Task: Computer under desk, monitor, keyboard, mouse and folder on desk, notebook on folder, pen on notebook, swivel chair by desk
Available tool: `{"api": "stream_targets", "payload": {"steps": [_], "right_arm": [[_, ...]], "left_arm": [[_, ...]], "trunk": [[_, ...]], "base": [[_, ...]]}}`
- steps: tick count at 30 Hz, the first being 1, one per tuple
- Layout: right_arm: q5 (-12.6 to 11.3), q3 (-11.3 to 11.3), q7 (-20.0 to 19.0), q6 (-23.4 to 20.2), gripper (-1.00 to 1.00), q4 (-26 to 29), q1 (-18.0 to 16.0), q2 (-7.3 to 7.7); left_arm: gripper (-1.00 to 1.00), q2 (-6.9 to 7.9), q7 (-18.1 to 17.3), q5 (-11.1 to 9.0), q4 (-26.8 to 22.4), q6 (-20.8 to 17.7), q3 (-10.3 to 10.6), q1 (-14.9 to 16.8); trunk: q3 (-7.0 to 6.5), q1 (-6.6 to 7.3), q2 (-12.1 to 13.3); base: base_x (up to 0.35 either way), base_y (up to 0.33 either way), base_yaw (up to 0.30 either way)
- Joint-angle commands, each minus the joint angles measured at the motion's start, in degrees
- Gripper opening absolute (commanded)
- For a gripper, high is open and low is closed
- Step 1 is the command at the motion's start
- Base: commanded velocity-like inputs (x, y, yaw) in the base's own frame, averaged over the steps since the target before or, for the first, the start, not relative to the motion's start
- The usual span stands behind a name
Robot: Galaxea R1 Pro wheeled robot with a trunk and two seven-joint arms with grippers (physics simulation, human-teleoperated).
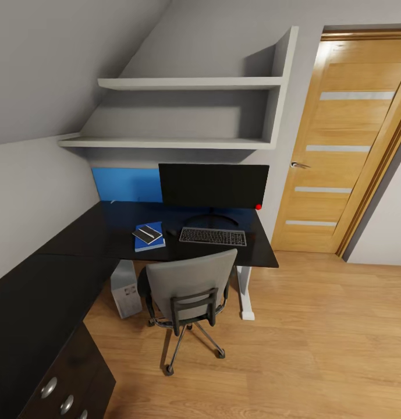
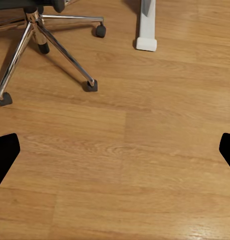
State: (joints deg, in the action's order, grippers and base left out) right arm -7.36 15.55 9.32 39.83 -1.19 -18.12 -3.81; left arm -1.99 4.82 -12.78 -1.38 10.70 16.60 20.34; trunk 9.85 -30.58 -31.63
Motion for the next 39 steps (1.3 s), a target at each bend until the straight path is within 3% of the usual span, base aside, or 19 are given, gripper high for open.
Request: {"api": "stream_targets", "payload": {"steps": [1, 39], "right_arm": [[-0.6, 0.5, 0.1, 0.2, 1.00, -0.1, -0.1, -0.02], [-0.6, 0.5, 0.1, 0.2, 1.00, -0.1, -0.1, -0.04]], "left_arm": [[1.00, -0.02, 0.2, -0.5, 0.1, 0.2, 0.5, 0.0], [1.00, 0.10, 0.2, -0.5, 0.1, 0.2, 0.4, 0.0]], "trunk": [[0.10, -0.02, -0.1], [0.10, -0.02, -0.1]], "base": [[0.000, 0.000, 0.000], [0.000, 0.000, 0.000]]}}
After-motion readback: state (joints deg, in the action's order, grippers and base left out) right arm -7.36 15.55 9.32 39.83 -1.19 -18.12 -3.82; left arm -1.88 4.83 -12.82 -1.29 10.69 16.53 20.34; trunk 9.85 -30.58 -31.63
